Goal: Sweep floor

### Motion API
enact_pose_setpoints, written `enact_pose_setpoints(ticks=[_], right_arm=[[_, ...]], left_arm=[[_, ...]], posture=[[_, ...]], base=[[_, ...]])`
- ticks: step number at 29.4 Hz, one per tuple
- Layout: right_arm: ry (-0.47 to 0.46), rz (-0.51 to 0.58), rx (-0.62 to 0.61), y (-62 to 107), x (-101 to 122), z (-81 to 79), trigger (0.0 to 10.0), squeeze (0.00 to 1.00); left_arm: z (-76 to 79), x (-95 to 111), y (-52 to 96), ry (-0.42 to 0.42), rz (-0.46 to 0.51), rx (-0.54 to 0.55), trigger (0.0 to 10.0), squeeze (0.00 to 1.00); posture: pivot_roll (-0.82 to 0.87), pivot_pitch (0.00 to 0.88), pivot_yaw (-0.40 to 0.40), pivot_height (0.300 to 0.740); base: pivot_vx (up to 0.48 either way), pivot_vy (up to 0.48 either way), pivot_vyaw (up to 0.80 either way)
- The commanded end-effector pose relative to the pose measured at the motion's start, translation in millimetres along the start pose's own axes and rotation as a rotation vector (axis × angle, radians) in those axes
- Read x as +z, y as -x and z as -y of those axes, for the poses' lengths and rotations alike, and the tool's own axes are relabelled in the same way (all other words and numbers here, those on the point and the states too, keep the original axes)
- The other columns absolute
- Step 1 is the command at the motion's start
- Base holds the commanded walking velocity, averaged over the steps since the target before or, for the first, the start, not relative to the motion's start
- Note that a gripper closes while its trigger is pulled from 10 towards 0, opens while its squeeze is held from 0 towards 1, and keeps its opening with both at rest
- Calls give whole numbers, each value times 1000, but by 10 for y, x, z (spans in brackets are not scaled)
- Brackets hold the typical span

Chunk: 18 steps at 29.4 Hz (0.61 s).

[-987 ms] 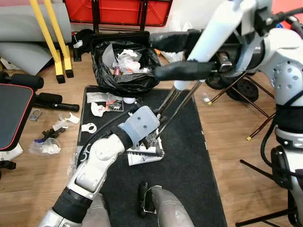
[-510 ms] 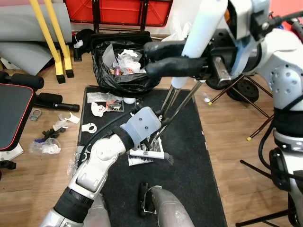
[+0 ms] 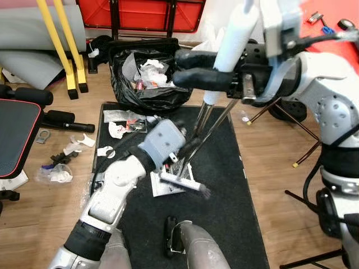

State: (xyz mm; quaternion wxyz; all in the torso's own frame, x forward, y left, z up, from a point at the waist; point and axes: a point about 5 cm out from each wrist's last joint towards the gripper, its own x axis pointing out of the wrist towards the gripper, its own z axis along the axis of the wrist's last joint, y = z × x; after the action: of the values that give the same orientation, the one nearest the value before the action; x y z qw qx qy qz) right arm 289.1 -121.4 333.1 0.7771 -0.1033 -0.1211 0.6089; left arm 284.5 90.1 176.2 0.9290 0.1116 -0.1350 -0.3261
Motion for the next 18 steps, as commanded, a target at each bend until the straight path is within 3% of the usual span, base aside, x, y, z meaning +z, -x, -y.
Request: enact_pose_setpoints(ticks=[1,4,6,11,13,16,17,18], right_arm=[[53,47,-64,41,71,6,0,0],[61,62,-116,50,59,37,0,0],[77,81,-237,79,15,121,0,0],[88,92,-343,118,-26,197,0,0],[89,126,-461,150,-63,265,0,0],[84,158,-538,163,-79,302,0,0],[80,169,-577,170,-92,323,1569,0],[77,176,-607,176,-102,340,1569,0]], left_arm=[[-98,34,24,75,13,98,10000,1000],[-183,35,65,96,12,135,10000,1000],[-350,19,176,133,4,207,10000,1000],[-465,-13,288,162,-11,267,10000,1000],[-559,-76,437,218,-34,348,10000,1000],[-589,-115,523,258,-51,395,10000,1000],[-591,-141,563,282,-68,425,10000,1000],[-587,-165,597,299,-83,448,10000,1000]], posture=[[-166,149,-155,740],[-166,149,-155,740],[-162,152,-155,740],[-156,156,-154,740],[-147,160,-153,740],[-143,162,-156,740],[-143,162,-156,740],[-142,163,-157,740]], base=[[0,0,0],[0,0,0],[0,0,0],[0,0,0],[0,0,0],[0,0,0],[0,0,0],[0,0,0]])
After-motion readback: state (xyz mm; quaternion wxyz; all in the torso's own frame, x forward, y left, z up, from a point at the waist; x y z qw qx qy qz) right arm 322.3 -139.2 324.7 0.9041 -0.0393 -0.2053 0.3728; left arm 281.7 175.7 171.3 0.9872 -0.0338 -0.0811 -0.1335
